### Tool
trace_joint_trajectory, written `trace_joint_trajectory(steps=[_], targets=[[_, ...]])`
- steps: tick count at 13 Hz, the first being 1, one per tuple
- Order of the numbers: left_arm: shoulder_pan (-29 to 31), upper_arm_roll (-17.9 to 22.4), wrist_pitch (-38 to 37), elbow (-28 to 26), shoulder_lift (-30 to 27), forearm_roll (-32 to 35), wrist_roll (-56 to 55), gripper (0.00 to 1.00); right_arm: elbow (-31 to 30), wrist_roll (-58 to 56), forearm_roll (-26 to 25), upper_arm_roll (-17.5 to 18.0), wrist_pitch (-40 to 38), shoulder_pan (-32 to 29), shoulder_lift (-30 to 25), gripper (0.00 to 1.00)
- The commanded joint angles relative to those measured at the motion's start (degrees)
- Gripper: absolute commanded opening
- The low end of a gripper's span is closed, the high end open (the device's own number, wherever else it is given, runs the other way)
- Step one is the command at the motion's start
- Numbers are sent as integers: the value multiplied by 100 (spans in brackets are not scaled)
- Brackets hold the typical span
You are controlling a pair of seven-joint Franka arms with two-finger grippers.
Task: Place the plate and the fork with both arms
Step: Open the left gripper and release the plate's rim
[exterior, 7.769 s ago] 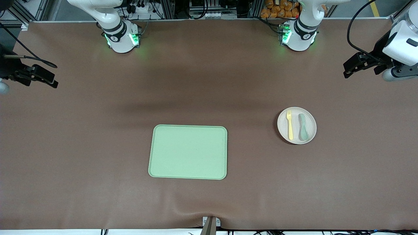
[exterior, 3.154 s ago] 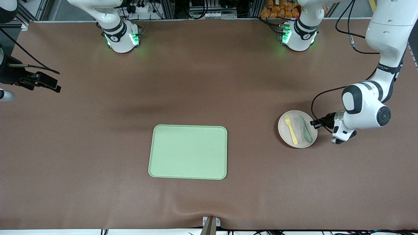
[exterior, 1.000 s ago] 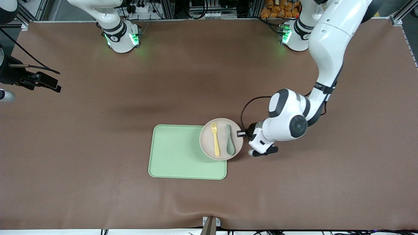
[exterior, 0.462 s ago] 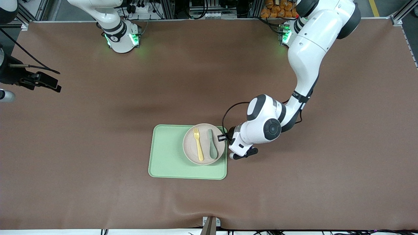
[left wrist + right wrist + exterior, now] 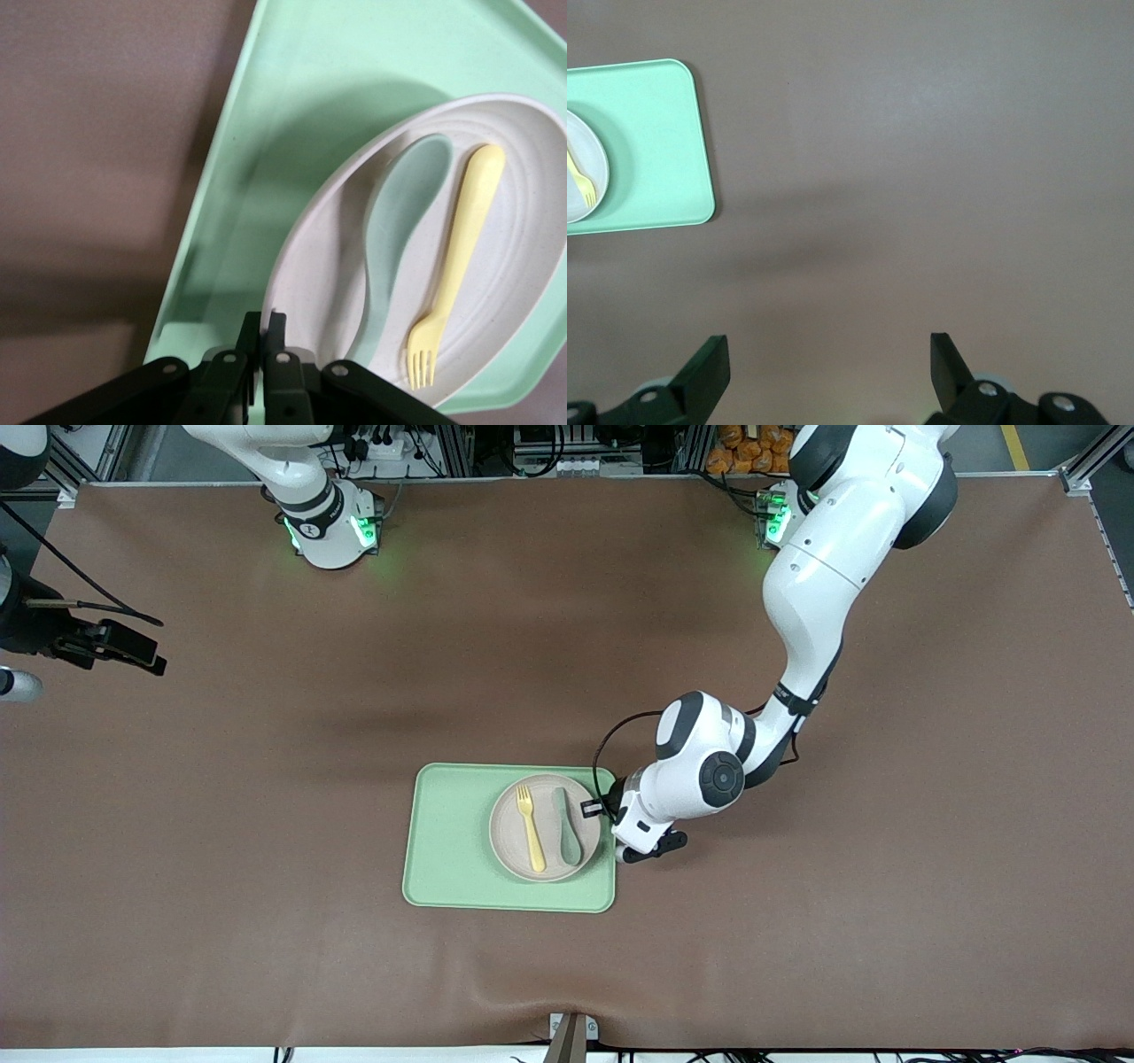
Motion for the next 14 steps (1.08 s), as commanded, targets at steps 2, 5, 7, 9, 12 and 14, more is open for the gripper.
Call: trace_joint_trajectory(steps=[2, 5, 7, 9, 12, 14], targets=[[-133, 41, 120, 244, 164, -113, -52, 0, 2, -22, 87, 59, -44, -103, -19, 100], [-133, 49, 128, 235, 130, -113, -43, 100, 2, -22, 95, 59, -44, -112, -1, 100], [-116, 32, 15, 218, -45, -104, -79, 100, 2, -30, 87, 59, -44, -103, -10, 100], [-28, 67, -597, 200, -474, -17, -123, 100, 2, -39, 87, 59, -44, -95, -10, 100], [244, 155, -1748, 33, -1361, 369, -149, 100, 2, -39, 87, 59, -27, -51, -10, 100], [498, 216, -2749, 24, -1959, 554, -123, 100, 11, -39, 78, 85, 8, 2, -1, 100]])
